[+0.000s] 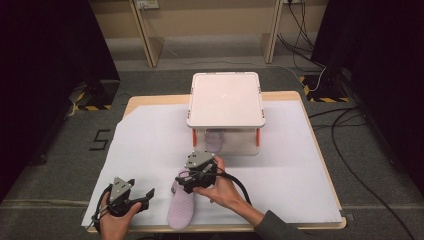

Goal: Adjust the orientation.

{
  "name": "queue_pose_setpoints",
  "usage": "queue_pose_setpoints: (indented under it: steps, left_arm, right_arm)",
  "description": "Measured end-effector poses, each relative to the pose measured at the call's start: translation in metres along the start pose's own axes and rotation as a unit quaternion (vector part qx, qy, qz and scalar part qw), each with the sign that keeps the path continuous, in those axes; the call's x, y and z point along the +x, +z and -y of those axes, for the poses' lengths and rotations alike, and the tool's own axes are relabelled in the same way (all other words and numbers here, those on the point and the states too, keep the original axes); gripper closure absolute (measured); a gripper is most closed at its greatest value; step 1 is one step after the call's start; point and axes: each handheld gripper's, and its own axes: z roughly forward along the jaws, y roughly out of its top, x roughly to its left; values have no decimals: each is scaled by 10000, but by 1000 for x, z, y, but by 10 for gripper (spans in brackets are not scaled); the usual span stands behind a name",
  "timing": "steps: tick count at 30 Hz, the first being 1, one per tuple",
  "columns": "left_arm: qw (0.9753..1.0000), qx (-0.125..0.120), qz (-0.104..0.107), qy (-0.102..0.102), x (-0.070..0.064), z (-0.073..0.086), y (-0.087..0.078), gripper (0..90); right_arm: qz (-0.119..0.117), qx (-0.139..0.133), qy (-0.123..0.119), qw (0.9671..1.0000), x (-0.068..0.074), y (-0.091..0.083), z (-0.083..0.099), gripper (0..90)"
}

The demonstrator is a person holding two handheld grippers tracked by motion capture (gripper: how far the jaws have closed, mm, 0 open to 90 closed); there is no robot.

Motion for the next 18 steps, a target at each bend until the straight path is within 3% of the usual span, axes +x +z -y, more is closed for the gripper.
queue_pose_setpoints:
  steps: [9,14,18]
  left_arm:
    - [10000,-5,-30,17,1,0,-1,172]
    - [10000,5,-27,58,1,1,-2,172]
    - [10000,-18,-27,37,1,2,-3,172]
  right_arm:
    - [-103,235,-355,9990,14,14,-8,187]
    - [9,533,-615,9967,21,18,-6,196]
    - [-29,520,-490,9974,18,14,-2,199]
